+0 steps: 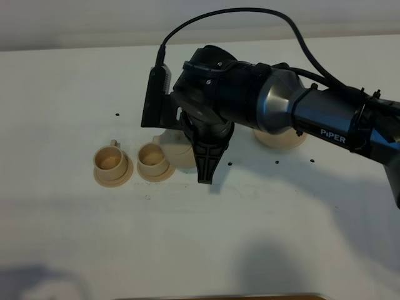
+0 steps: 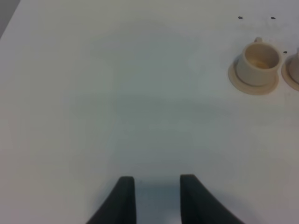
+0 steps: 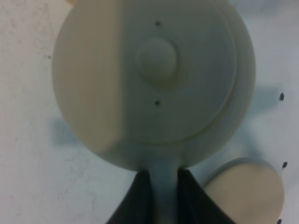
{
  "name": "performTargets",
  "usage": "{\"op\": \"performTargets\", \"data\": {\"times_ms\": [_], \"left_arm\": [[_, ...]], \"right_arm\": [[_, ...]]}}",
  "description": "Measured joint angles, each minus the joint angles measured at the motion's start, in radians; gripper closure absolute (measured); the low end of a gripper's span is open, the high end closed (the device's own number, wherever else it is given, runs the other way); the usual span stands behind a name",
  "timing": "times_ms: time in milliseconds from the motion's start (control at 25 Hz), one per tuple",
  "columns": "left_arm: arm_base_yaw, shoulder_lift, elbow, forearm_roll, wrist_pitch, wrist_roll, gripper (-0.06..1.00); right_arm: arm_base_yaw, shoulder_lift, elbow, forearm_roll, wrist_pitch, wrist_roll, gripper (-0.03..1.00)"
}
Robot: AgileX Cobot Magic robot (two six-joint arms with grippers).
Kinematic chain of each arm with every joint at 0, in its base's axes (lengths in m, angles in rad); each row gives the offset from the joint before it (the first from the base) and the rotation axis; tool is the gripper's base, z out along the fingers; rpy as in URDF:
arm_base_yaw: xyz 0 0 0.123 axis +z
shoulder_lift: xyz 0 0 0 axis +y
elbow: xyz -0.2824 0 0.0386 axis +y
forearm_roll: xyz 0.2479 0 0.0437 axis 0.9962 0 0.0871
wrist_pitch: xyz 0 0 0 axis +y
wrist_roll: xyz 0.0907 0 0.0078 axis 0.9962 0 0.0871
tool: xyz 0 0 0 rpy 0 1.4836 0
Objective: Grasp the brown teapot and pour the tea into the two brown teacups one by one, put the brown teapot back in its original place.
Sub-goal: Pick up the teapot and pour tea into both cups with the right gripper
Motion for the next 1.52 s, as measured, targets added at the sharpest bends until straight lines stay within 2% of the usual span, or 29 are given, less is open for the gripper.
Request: {"op": "performTargets", "data": {"times_ms": [880,1520], "left_arm": [[0.000,0.000,0.000,0.000,0.000,0.000,0.64],[0.000,0.000,0.000,0.000,0.000,0.000,0.64]], "right_arm": [[0.003,0.000,0.000,-0.059,-0.028,-0.057,0.88],[0.032,0.031,0.000,-0.174,-0.039,-0.060,0.88]]}}
